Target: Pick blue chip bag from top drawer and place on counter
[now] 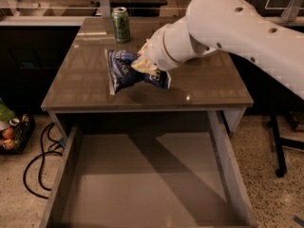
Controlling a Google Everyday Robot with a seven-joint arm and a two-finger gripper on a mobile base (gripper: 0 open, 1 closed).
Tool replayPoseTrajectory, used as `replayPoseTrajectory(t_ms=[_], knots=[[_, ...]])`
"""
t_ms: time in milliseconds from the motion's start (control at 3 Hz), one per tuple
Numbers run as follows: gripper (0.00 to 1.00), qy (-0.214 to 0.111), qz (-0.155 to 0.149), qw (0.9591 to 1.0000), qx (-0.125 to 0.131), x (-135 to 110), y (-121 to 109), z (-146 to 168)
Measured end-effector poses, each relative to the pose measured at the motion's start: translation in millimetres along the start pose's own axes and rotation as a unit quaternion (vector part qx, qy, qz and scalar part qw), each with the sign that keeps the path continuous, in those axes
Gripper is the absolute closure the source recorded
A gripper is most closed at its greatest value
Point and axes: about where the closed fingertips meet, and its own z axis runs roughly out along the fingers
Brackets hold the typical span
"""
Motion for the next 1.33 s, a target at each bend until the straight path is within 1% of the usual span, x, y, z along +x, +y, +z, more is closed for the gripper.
replayPoseTrajectory(t_ms=[333,667,1000,1333], knots=[[1.0,-0.008,0.002,1.0,-0.003,-1,-23,31],[1.0,-0.016,0.0,0.9999,-0.006,-5,-38,54],[1.0,-0.026,-0.011,0.9995,-0.015,-19,-48,79],[0.82,-0.027,-0.012,0.9994,-0.016,-21,-47,81]])
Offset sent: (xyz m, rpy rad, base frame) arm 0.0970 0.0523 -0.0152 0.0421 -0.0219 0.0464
